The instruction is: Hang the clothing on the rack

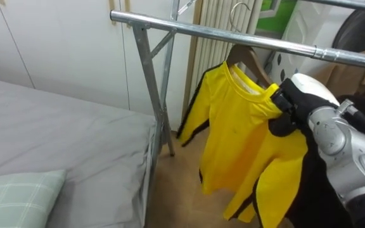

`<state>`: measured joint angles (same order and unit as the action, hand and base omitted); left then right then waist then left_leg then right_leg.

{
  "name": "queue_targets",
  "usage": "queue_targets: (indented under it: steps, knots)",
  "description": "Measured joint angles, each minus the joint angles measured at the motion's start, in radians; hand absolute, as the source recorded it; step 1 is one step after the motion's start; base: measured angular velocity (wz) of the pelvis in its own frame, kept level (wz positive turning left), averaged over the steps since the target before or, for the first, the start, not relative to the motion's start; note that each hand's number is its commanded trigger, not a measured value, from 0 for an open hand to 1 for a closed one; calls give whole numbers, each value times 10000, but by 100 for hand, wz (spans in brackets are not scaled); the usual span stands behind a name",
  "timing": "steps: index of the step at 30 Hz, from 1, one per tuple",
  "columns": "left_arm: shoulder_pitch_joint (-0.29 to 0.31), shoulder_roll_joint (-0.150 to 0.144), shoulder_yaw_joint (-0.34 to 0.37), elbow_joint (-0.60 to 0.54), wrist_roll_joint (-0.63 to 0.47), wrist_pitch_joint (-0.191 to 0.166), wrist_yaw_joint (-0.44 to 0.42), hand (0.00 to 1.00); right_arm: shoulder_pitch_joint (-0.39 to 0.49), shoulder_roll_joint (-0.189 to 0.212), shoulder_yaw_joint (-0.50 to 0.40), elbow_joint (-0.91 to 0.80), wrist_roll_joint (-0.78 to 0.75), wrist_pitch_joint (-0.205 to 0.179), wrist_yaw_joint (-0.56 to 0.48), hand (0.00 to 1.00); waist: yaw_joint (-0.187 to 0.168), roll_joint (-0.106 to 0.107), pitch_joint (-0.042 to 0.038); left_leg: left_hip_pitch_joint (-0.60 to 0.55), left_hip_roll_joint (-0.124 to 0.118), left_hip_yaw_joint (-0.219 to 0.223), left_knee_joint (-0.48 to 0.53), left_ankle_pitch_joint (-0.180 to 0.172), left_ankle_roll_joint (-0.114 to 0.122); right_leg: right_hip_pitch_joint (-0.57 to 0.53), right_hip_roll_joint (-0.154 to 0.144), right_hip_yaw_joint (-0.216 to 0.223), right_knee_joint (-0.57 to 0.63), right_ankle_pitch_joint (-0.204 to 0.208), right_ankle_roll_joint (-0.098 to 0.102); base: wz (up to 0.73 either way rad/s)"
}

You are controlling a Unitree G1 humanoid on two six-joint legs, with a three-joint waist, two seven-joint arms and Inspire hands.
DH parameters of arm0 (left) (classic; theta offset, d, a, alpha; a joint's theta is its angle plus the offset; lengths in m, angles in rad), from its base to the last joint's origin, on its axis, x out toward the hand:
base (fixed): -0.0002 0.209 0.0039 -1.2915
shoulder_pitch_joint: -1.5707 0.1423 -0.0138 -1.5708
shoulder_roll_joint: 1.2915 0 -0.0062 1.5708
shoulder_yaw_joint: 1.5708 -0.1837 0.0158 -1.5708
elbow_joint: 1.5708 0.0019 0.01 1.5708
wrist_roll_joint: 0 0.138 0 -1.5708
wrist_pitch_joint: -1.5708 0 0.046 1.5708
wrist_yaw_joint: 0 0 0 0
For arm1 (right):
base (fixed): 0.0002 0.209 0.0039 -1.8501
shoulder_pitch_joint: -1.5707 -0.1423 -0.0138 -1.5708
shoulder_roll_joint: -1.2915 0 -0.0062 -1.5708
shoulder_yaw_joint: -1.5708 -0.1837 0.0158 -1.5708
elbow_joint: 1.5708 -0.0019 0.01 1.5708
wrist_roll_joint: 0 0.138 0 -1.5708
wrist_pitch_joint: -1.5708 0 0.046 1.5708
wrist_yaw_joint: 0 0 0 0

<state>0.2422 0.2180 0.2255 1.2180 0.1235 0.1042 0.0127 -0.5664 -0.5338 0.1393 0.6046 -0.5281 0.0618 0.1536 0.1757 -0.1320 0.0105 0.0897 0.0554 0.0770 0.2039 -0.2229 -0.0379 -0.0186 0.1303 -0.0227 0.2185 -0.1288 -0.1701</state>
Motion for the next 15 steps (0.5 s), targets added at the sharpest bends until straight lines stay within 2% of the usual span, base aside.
queue_targets:
  steps: [8, 15]
  knots:
    - [27, 2, -6, 0, 264, 74, -40, 0, 174, 0, 0, 159, 180, 20, 4, 100, -8, 29, 13, 79, 7, 32, -49, 9, -15, 104, 5, 19, -149, -1, 4, 0]
    - [16, 11, -141, -76, 450, 78, -103, 0, 360, 16, 402, 1034, 494, 19, 344, 100, 221, 76, 30, 180, 8, 40, -69, 8, -14, 222, 15, 18, -310, 6, 0, 1]
